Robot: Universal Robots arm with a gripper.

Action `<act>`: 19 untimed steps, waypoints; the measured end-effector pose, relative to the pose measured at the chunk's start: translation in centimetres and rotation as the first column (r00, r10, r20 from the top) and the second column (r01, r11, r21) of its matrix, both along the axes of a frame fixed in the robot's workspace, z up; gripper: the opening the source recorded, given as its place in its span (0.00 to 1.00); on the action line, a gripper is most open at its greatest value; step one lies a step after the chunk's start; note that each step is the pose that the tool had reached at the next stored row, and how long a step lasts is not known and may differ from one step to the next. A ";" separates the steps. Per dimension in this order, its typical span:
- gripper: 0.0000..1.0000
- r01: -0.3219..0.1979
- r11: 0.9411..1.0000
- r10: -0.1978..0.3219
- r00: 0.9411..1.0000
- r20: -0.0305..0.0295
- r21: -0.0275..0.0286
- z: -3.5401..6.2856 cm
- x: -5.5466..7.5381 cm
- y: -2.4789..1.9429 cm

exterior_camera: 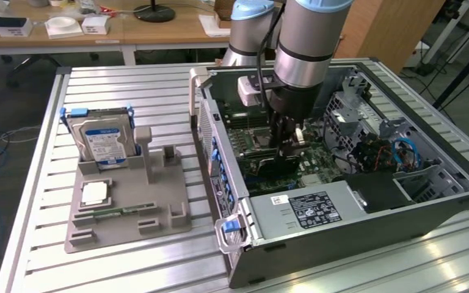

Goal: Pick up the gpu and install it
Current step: 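Insert the gpu into the slot, then press down on the gpu until it lock into place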

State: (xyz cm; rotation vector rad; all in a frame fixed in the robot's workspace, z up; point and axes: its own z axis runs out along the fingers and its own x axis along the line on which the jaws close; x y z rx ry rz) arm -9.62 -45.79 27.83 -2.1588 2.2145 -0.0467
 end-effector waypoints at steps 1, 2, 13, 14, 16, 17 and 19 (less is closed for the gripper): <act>0.37 0.000 1.000 0.000 1.000 0.000 0.000 0.00 0.0 0.00; 0.31 0.000 1.000 0.000 1.000 0.000 0.000 0.00 0.0 0.00; 0.11 0.000 1.000 0.000 1.000 0.000 0.000 0.00 0.0 0.00; 0.11 0.000 1.000 0.000 1.000 0.000 0.000 0.00 0.0 0.00; 0.11 0.000 1.000 0.000 1.000 0.000 0.000 0.00 0.0 0.00; 0.11 0.000 1.000 0.000 1.000 0.000 0.000 0.00 0.0 0.00; 0.11 0.000 1.000 0.000 1.000 0.000 0.000 0.00 0.0 0.00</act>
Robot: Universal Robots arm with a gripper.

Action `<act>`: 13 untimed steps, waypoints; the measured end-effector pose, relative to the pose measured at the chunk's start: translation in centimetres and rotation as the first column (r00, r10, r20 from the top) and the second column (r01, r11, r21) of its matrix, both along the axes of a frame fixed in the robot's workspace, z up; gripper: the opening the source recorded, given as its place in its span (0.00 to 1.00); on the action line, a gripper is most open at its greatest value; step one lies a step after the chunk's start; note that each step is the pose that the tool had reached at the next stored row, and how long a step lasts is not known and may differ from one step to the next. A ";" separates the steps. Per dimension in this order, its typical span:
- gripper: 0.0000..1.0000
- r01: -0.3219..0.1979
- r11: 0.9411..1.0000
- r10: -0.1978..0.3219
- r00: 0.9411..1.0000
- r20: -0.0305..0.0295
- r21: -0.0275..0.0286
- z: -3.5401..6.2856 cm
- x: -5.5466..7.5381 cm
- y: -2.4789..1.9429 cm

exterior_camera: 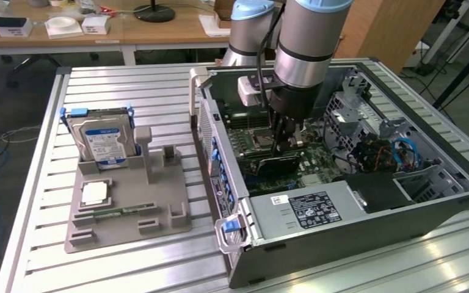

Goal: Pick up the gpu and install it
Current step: 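Press down on the gpu until it lock into place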

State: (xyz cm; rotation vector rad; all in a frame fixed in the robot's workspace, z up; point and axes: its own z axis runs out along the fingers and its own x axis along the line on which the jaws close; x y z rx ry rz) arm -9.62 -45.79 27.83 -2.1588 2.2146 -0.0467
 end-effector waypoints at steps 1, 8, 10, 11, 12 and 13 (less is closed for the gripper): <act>0.11 0.000 1.000 0.000 1.000 0.000 0.000 0.00 0.0 0.00; 0.11 0.000 1.000 0.000 1.000 -0.019 0.000 0.01 0.0 0.00; 0.11 0.000 1.000 0.000 0.999 -0.055 0.000 0.00 0.1 0.00; 0.11 0.000 1.000 0.000 0.998 -0.060 0.000 0.00 0.1 0.00; 0.11 0.000 1.000 0.000 0.998 -0.060 0.000 0.00 0.1 0.00; 0.11 0.000 1.000 0.000 0.998 -0.060 0.000 -0.03 0.1 0.00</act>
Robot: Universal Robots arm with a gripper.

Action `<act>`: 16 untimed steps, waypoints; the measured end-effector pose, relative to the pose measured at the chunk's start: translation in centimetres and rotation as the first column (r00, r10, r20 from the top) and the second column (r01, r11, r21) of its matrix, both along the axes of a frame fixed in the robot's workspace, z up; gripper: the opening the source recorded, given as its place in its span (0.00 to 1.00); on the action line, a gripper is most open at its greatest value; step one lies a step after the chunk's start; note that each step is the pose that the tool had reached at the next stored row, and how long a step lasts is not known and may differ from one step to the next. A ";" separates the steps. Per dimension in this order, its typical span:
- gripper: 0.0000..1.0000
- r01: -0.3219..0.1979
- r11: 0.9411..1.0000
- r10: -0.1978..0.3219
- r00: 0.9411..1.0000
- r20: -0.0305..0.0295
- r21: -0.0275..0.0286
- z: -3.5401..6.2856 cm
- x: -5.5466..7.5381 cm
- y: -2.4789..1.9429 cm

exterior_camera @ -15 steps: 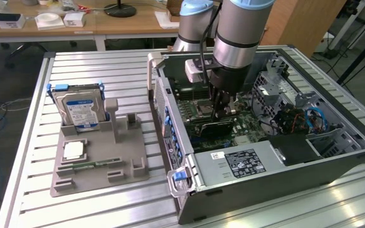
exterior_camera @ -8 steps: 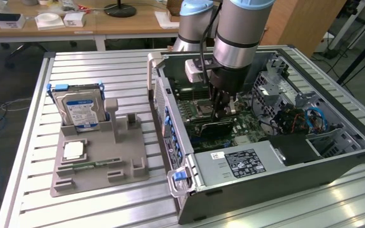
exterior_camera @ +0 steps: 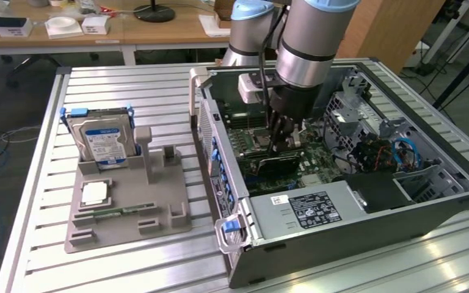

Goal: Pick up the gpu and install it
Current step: 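Press down on the gpu until it lock into place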

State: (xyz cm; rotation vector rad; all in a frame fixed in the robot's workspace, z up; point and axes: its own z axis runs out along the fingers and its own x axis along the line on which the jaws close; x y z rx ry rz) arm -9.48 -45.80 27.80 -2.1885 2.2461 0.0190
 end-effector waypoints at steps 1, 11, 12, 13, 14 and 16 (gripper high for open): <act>0.11 0.000 1.000 0.000 1.000 0.000 0.000 -0.08 0.0 0.00; 0.11 0.000 1.000 0.000 1.000 -0.001 -0.002 -1.63 0.0 -0.02; 0.11 0.000 1.000 0.000 1.000 -0.001 -0.001 -1.66 0.0 -0.02; 0.11 0.000 1.000 0.000 1.000 -0.001 -0.001 -1.69 0.0 -0.01; 0.11 0.000 1.000 0.000 1.000 0.000 0.000 -1.72 0.0 -0.01; 0.11 0.000 1.000 0.000 1.000 0.000 0.000 -1.68 0.0 0.01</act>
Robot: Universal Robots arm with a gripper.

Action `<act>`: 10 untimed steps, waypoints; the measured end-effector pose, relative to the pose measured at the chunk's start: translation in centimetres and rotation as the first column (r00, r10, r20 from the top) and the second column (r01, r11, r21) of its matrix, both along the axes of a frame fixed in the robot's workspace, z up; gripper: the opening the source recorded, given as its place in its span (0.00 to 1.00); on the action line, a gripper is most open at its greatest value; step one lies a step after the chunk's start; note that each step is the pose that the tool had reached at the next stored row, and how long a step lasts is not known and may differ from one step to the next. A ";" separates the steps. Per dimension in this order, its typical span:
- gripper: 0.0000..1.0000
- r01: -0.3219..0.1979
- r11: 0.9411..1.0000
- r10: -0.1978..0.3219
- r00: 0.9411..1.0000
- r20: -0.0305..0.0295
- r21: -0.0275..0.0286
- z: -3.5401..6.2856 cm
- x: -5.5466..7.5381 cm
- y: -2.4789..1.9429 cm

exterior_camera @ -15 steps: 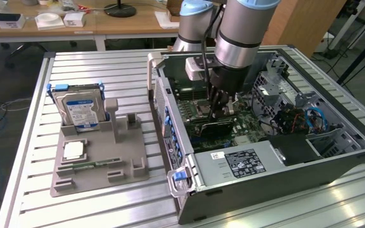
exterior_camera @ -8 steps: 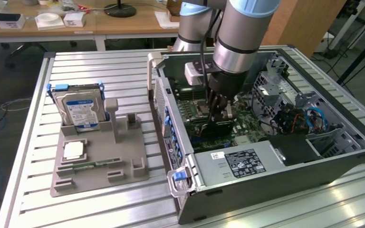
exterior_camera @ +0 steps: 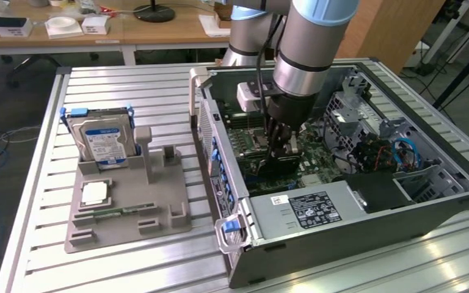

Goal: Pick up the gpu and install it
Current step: 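Press down on the gpu until it lock into place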

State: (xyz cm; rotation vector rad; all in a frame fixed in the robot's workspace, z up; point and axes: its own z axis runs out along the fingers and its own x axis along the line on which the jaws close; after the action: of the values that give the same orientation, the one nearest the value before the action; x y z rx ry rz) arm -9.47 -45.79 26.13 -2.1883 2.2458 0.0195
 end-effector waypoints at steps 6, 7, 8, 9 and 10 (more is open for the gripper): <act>0.11 0.000 1.000 0.000 1.000 -0.002 0.000 1.69 0.0 0.00; 0.11 0.000 1.000 0.000 1.000 -0.002 0.000 2.10 -0.1 0.00; 0.11 0.000 1.000 0.000 1.000 -0.003 0.000 2.42 -0.1 0.00; 0.11 0.000 1.000 0.000 1.000 -0.004 0.000 2.60 -0.2 0.00; 0.11 0.000 1.000 0.000 1.000 -0.008 0.000 2.73 -0.3 -0.01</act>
State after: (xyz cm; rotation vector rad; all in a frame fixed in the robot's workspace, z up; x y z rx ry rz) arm -9.78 -45.80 28.85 -2.1927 2.2503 0.0284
